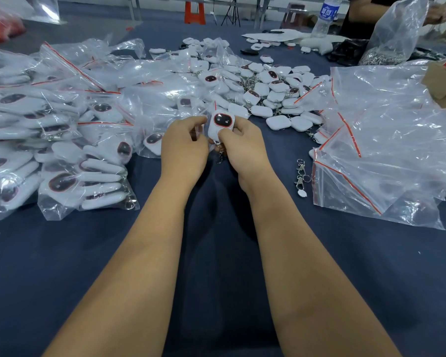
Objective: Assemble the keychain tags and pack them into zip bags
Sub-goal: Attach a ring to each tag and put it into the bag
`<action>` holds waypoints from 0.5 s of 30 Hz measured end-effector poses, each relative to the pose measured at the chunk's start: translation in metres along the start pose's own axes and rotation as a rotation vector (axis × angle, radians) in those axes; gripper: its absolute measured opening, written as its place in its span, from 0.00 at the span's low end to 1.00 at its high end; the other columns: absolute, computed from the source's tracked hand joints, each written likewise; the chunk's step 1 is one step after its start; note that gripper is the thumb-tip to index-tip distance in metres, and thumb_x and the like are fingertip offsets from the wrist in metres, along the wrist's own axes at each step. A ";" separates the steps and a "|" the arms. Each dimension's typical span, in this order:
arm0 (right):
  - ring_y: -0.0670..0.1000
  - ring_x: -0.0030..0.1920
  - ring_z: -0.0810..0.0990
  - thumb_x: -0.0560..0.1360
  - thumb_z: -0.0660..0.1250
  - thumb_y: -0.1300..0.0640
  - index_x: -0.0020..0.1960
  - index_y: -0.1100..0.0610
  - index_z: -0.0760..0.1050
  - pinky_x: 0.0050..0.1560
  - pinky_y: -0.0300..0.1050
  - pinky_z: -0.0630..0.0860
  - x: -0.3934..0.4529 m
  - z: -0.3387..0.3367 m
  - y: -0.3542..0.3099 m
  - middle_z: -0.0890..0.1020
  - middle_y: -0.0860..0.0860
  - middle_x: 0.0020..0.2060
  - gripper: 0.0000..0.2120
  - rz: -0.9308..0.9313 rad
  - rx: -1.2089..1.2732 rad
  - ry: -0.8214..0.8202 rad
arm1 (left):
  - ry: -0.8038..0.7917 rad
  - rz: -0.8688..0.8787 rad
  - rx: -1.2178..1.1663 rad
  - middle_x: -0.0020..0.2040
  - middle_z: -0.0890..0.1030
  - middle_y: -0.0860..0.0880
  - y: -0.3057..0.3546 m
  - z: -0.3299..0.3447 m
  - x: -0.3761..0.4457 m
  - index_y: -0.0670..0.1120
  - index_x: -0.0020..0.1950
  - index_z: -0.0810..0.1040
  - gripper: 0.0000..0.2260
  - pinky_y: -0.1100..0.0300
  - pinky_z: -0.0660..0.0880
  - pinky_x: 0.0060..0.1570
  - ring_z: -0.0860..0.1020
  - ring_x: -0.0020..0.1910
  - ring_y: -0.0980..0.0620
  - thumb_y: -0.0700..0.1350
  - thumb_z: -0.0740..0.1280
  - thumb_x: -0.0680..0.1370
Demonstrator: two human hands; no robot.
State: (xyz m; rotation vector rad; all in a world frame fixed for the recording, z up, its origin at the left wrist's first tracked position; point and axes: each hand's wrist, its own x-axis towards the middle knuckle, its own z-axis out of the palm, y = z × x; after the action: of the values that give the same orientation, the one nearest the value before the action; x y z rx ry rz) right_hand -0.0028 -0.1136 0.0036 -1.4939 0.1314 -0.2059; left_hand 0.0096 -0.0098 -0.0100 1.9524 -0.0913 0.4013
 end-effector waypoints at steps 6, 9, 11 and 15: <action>0.44 0.37 0.78 0.75 0.61 0.69 0.57 0.60 0.78 0.37 0.36 0.73 0.001 -0.001 0.002 0.83 0.51 0.42 0.14 -0.009 -0.027 -0.015 | -0.029 0.000 -0.024 0.59 0.81 0.50 0.001 -0.001 0.001 0.47 0.64 0.80 0.17 0.50 0.76 0.60 0.79 0.56 0.52 0.38 0.61 0.78; 0.38 0.32 0.76 0.75 0.61 0.69 0.58 0.61 0.78 0.35 0.31 0.71 0.002 -0.001 0.003 0.82 0.49 0.40 0.14 -0.016 -0.062 -0.017 | -0.040 -0.001 -0.019 0.59 0.81 0.50 0.001 -0.002 0.001 0.48 0.63 0.81 0.17 0.50 0.76 0.60 0.79 0.56 0.52 0.38 0.60 0.78; 0.39 0.31 0.75 0.75 0.61 0.68 0.58 0.62 0.79 0.34 0.32 0.71 0.002 -0.001 0.003 0.81 0.49 0.38 0.14 -0.004 -0.077 -0.014 | -0.035 -0.006 -0.035 0.58 0.81 0.51 0.002 -0.002 0.000 0.47 0.63 0.81 0.16 0.50 0.75 0.60 0.79 0.56 0.52 0.38 0.60 0.79; 0.48 0.35 0.76 0.75 0.61 0.66 0.50 0.59 0.80 0.32 0.39 0.73 0.001 -0.001 -0.001 0.80 0.52 0.36 0.10 0.029 0.027 -0.029 | -0.048 -0.041 -0.198 0.39 0.82 0.61 0.009 -0.004 -0.004 0.59 0.46 0.84 0.17 0.53 0.77 0.48 0.79 0.42 0.58 0.40 0.60 0.76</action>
State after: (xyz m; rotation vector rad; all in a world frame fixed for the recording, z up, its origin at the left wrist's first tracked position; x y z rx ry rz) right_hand -0.0021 -0.1148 0.0049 -1.4668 0.1263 -0.1617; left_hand 0.0027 -0.0103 -0.0025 1.7660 -0.1171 0.3071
